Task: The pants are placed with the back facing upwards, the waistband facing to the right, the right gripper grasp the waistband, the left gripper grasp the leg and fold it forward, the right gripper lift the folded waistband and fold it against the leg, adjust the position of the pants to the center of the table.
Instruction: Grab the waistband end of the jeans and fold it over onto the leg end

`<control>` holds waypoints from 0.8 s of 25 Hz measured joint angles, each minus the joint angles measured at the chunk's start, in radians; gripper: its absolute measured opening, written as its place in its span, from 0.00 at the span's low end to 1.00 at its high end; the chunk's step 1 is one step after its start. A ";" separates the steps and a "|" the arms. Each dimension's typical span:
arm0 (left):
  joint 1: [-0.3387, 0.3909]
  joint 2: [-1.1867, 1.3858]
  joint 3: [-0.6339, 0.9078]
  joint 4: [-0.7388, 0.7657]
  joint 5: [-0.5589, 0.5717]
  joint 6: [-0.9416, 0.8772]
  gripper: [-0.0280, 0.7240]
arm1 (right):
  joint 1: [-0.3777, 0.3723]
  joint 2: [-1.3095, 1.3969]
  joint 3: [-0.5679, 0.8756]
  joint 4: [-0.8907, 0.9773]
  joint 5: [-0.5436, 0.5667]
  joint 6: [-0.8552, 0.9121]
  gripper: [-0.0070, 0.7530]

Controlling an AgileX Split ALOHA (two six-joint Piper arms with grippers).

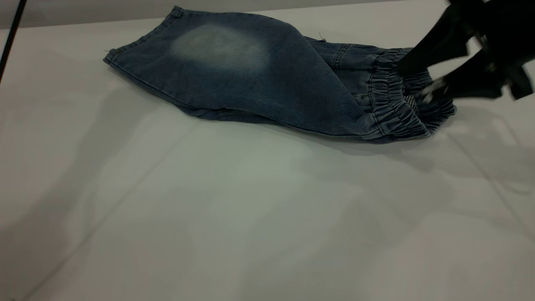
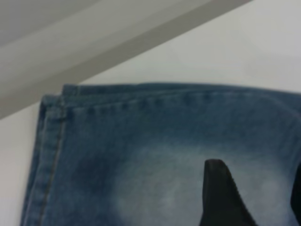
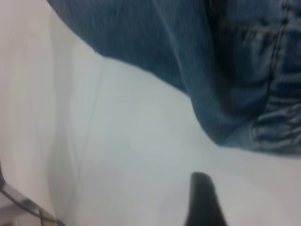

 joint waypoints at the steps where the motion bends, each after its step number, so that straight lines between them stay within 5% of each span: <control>1: 0.000 -0.005 0.000 -0.014 0.001 0.003 0.49 | 0.015 0.014 0.000 0.000 0.000 -0.007 0.57; 8: 0.000 -0.019 0.000 -0.018 0.009 0.003 0.49 | 0.042 0.074 0.002 0.037 -0.017 0.095 0.77; 15: 0.000 -0.019 0.000 -0.018 0.010 0.003 0.49 | 0.041 0.158 0.002 0.177 -0.040 0.105 0.78; 20: 0.000 -0.019 0.000 -0.018 0.010 0.003 0.49 | 0.041 0.224 0.002 0.327 0.039 0.006 0.78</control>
